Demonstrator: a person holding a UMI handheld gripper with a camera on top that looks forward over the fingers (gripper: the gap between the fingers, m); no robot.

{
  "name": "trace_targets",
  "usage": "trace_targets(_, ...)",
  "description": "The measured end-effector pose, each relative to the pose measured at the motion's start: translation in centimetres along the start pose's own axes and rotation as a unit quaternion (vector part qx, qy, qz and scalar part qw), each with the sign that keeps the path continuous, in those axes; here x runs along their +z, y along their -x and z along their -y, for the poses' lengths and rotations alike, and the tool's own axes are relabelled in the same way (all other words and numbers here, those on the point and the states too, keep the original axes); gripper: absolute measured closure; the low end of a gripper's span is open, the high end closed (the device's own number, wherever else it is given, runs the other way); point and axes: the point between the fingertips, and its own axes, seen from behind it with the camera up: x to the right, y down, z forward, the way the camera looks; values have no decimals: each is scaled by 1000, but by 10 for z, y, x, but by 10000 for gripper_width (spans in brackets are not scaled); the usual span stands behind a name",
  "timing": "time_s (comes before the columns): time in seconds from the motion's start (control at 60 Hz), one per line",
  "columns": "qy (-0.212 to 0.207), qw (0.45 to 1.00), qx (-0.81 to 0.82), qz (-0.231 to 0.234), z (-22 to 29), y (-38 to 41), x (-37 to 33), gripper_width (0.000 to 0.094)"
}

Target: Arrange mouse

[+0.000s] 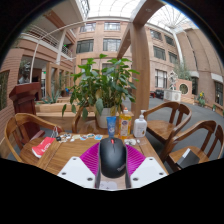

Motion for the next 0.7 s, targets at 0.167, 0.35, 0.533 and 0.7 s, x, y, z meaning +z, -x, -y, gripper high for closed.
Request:
trace_targets(0.167,120,992,2,39,-123,77,2,597)
trace_targets(0.35,194,980,-27,19,-217,103,0,567)
trace_targets(0.533,207,978,-21,6,-230,104,-5,442)
trace_targets(0.7,177,984,-18,8,-198,109,-43,93)
